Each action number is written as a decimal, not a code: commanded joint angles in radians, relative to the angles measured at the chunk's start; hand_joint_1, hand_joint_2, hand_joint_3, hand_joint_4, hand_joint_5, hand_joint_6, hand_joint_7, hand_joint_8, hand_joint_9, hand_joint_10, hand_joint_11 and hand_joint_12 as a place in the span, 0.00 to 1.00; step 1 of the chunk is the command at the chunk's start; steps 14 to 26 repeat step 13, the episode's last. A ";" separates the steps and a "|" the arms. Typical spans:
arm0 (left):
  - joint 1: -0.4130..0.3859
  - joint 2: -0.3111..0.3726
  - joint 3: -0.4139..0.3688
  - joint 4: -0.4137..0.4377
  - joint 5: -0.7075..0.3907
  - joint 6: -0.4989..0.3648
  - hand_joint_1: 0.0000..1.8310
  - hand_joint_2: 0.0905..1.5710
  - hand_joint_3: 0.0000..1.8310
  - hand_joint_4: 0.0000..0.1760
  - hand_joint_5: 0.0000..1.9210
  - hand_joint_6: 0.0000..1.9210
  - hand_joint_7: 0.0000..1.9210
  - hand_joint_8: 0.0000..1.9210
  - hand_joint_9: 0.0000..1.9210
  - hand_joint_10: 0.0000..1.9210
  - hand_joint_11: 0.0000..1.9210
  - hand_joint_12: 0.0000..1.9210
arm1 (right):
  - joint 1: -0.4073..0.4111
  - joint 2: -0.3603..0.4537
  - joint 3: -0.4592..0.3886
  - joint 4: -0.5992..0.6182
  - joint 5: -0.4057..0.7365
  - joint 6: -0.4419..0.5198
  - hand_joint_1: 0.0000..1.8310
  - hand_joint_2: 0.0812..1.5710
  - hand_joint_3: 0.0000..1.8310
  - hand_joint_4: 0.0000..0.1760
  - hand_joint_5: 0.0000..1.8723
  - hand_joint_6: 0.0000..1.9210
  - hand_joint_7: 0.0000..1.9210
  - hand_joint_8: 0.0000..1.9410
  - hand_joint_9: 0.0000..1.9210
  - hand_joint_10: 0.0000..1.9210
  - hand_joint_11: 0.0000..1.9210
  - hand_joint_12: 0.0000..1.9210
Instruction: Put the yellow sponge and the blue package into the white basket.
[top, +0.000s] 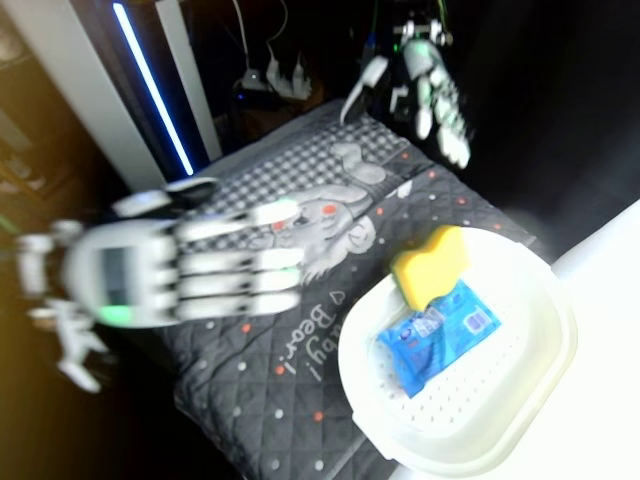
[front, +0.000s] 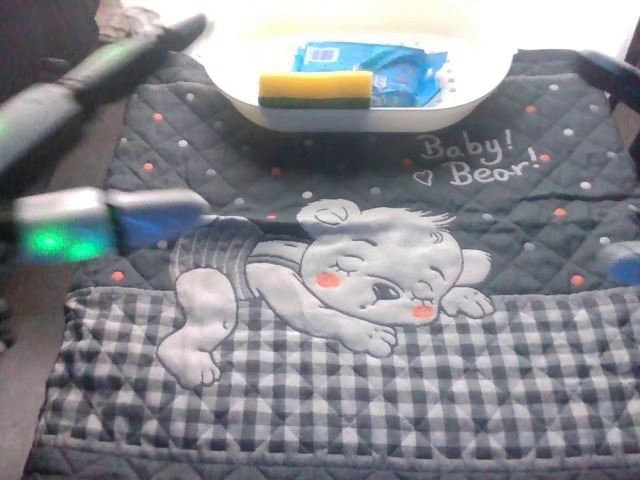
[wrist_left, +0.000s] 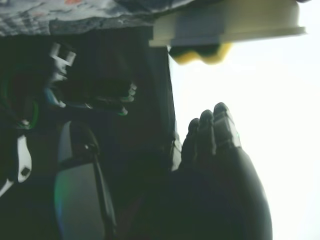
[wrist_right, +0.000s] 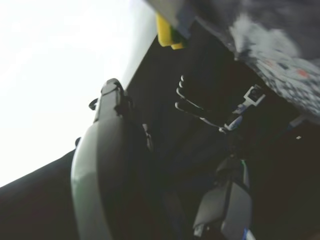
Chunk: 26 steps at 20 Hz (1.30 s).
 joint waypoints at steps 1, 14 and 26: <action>0.029 0.012 -0.024 -0.024 -0.179 0.013 0.33 0.63 0.00 0.77 0.00 0.00 0.00 0.00 0.00 0.00 0.02 0.03 | -0.013 0.008 -0.014 0.053 0.201 -0.002 0.45 0.53 0.00 1.00 0.00 0.00 0.00 0.00 0.00 0.00 0.00 0.00; 0.219 0.035 -0.120 -0.158 -0.389 0.028 0.25 0.70 0.00 0.41 0.00 0.00 0.00 0.00 0.01 0.00 0.05 0.04 | -0.112 0.047 -0.100 0.092 0.246 -0.005 0.23 0.63 0.01 0.89 0.00 0.00 0.00 0.00 0.00 0.00 0.00 0.00; 0.219 0.035 -0.120 -0.158 -0.389 0.028 0.25 0.70 0.00 0.41 0.00 0.00 0.00 0.00 0.01 0.00 0.05 0.04 | -0.112 0.047 -0.100 0.092 0.246 -0.005 0.23 0.63 0.01 0.89 0.00 0.00 0.00 0.00 0.00 0.00 0.00 0.00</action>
